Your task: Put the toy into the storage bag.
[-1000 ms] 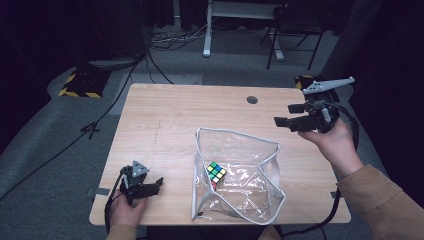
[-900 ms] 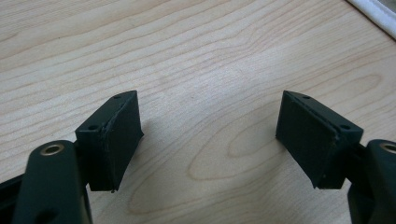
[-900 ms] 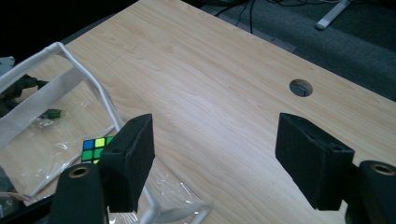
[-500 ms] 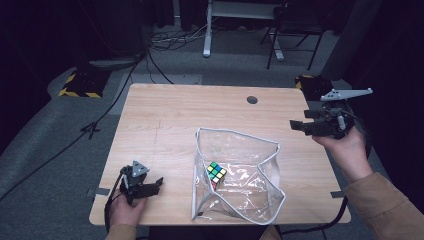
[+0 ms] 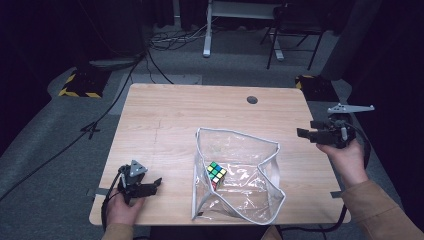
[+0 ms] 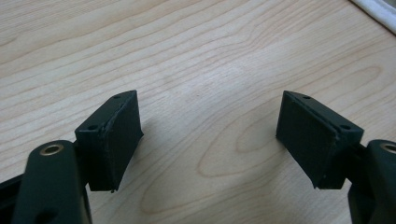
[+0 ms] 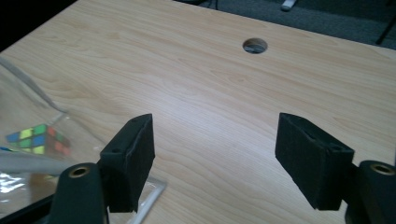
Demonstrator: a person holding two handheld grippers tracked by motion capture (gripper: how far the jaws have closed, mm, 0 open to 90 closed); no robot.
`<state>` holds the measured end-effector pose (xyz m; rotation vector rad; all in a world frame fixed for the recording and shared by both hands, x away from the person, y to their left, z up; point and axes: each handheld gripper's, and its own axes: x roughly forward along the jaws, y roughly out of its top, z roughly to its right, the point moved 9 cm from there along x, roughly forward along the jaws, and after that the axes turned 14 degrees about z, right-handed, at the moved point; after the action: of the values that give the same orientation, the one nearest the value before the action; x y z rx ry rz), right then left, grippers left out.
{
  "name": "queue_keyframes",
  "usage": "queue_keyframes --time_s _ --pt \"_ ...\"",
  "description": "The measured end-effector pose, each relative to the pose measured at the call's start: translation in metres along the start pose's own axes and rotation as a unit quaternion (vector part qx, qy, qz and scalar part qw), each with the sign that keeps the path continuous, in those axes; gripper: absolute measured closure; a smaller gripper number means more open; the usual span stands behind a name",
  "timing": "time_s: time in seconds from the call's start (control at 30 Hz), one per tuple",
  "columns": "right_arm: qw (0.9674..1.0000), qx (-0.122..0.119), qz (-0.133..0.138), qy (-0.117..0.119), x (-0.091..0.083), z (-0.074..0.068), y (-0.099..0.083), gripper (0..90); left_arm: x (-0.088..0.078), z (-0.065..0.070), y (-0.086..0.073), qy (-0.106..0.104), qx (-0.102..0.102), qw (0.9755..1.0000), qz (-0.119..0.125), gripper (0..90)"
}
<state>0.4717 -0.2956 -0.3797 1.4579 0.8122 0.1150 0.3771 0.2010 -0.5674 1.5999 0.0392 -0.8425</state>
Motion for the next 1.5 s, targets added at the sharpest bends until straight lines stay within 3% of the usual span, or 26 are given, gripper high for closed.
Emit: queue_keyframes --time_s 0.13,0.2,0.23,0.3,0.4,0.63,0.8,1.03,1.1,1.5 --pt "0.9997 -0.003 -0.008 -0.023 0.003 0.014 -0.021 28.6 0.001 0.0 0.0 -0.002 -0.002 1.0 0.0 21.8" --pt "0.9998 0.01 -0.004 -0.016 0.002 0.016 -0.026 28.6 0.001 -0.001 0.0 -0.003 0.001 1.0 -0.001 21.3" --pt "0.9997 0.023 -0.002 -0.001 0.0 0.015 -0.028 28.6 0.001 -0.001 0.0 -0.003 0.001 1.0 -0.001 21.3" --pt "0.9998 0.018 -0.002 0.003 -0.004 0.015 -0.034 28.6 0.0 -0.002 0.0 -0.017 0.01 0.9998 -0.002 21.3" --pt "1.0 0.008 -0.004 -0.001 -0.009 0.015 -0.047 28.6 -0.001 -0.003 0.0 -0.019 0.013 0.9997 -0.002 21.3" --pt "0.9995 -0.007 -0.01 -0.029 -0.009 0.02 -0.093 28.5 -0.001 -0.003 -0.001 -0.018 0.014 0.9997 -0.001 21.3" --pt "0.9983 -0.024 -0.001 -0.053 -0.006 0.024 -0.111 28.1 -0.001 -0.003 -0.001 -0.018 0.014 0.9997 -0.001 21.3" --pt "0.9967 -0.012 0.002 -0.08 -0.002 0.034 -0.136 28.4 -0.001 -0.003 -0.001 -0.018 0.014 0.9997 -0.001 21.3" --pt "0.9965 0.005 -0.002 -0.083 0.002 0.038 -0.15 28.5 -0.001 -0.003 -0.001 -0.018 0.015 0.9997 -0.001 21.3" --pt "0.9958 -0.012 -0.028 -0.086 0.01 0.038 -0.175 29.3 0.0 -0.003 0.0 -0.016 0.014 0.9998 -0.001 21.1"
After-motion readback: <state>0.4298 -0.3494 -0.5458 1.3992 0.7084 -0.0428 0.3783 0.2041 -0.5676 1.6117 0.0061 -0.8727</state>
